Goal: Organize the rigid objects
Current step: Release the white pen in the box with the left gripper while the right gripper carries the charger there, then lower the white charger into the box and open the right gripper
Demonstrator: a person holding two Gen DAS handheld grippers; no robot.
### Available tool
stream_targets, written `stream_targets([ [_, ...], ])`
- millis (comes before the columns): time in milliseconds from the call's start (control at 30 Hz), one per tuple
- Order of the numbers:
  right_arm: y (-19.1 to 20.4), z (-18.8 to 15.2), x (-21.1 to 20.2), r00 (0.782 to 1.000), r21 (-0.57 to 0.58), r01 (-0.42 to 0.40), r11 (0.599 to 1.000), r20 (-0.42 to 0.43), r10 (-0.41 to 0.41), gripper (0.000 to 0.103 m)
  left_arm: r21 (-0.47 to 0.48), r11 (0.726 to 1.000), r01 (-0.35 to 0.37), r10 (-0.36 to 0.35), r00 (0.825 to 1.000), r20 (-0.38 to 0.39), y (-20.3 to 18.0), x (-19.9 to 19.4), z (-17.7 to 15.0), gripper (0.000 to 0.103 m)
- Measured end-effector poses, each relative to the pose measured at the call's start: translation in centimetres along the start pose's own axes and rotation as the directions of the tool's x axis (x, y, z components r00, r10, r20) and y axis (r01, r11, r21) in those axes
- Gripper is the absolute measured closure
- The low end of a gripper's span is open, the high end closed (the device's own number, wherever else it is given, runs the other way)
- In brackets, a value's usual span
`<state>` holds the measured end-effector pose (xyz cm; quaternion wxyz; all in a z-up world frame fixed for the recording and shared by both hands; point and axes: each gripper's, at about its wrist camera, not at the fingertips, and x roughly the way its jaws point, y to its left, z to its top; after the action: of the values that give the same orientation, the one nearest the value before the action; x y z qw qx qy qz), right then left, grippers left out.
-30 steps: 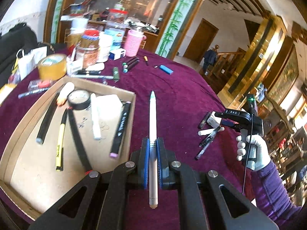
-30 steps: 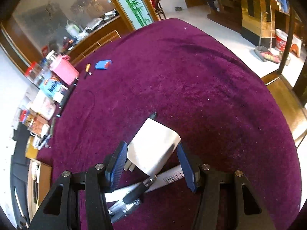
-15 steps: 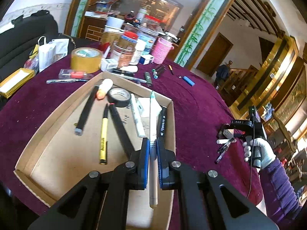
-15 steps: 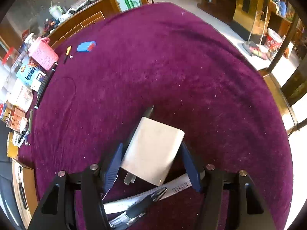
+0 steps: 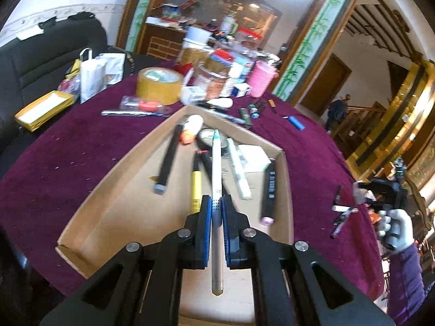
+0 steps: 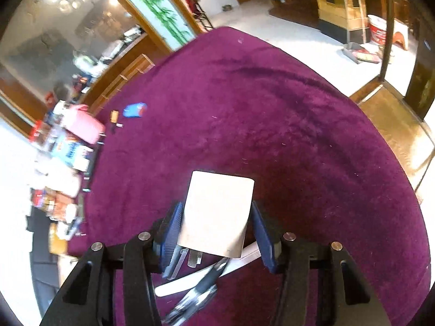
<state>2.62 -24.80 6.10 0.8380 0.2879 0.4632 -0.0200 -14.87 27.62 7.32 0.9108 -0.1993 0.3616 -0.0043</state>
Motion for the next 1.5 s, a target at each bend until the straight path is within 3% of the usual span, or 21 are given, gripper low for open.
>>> stream_targets([
  [133,3.4,-1.3,-1.4,0.993,-0.061,-0.114,0.992,-0.021,0.113,0.048,0.005,0.996,-0.087,0.087,0.996,-0.030,1.0,1.3,0.4,0.096],
  [333,10.7,-5.7,-1.4,0.957,-0.193,-0.279,0.940,-0.132,0.257,0.048,0.017,0.990,-0.143,0.144,0.980,-0.136,2.1,3.8,0.7,0.096],
  [500,16.9,-10.3,-0.2,0.920,-0.299,-0.366,0.881,-0.259,0.294,0.048,0.026,0.988,-0.155,0.157,0.962,-0.223,2.7,6.0,0.6,0.096],
  [600,19.8,-13.2,0.9,0.895,-0.334,-0.407,0.850,-0.331,0.299,0.048,0.053,0.984,-0.170,0.178,0.957,-0.231,2.3,6.5,1.1,0.095],
  [667,21.7,-15.0,1.7,0.883,-0.364,-0.424,0.829,-0.370,0.288,0.048,0.044,0.985,-0.167,0.173,0.957,-0.233,2.4,6.8,1.4,0.090],
  [767,23.8,-17.1,2.5,0.870,-0.395,-0.440,0.807,-0.411,0.273,0.048,0.031,0.988,-0.154,0.157,0.966,-0.203,2.2,6.1,1.6,0.070],
  [867,26.1,-19.2,3.4,0.862,-0.435,-0.448,0.781,-0.443,0.247,0.047,0.005,0.993,-0.121,0.120,0.982,-0.143,2.3,4.2,1.5,0.063],
  [967,27.9,-20.7,4.5,0.866,-0.485,-0.437,0.758,-0.455,0.208,0.047,-0.025,0.995,-0.099,0.096,0.992,-0.083,2.8,2.1,1.4,0.051],
  [1167,31.0,-23.8,6.4,0.913,-0.634,-0.313,0.707,-0.406,0.040,0.047,-0.051,0.995,-0.081,0.078,0.996,-0.042,3.9,0.5,1.3,0.050],
  [1233,32.3,-24.9,6.3,0.932,-0.694,-0.275,0.665,-0.361,0.008,0.047,-0.064,0.996,-0.068,0.066,0.997,-0.031,4.4,0.2,1.4,0.050],
  [1367,34.2,-26.7,6.8,0.926,-0.733,-0.287,0.617,-0.378,-0.019,0.047,-0.087,0.995,-0.042,0.041,0.999,-0.011,5.2,-0.3,1.6,0.050],
  [1433,34.9,-27.4,6.9,0.933,-0.758,-0.280,0.590,-0.360,-0.019,0.047,-0.093,0.995,-0.034,0.033,0.999,-0.005,5.5,-0.5,1.6,0.050],
  [1500,35.1,-27.2,7.3,0.937,-0.760,-0.269,0.591,-0.349,-0.021,0.047,-0.097,0.995,-0.027,0.027,1.000,-0.006,5.7,-0.6,1.5,0.048],
])
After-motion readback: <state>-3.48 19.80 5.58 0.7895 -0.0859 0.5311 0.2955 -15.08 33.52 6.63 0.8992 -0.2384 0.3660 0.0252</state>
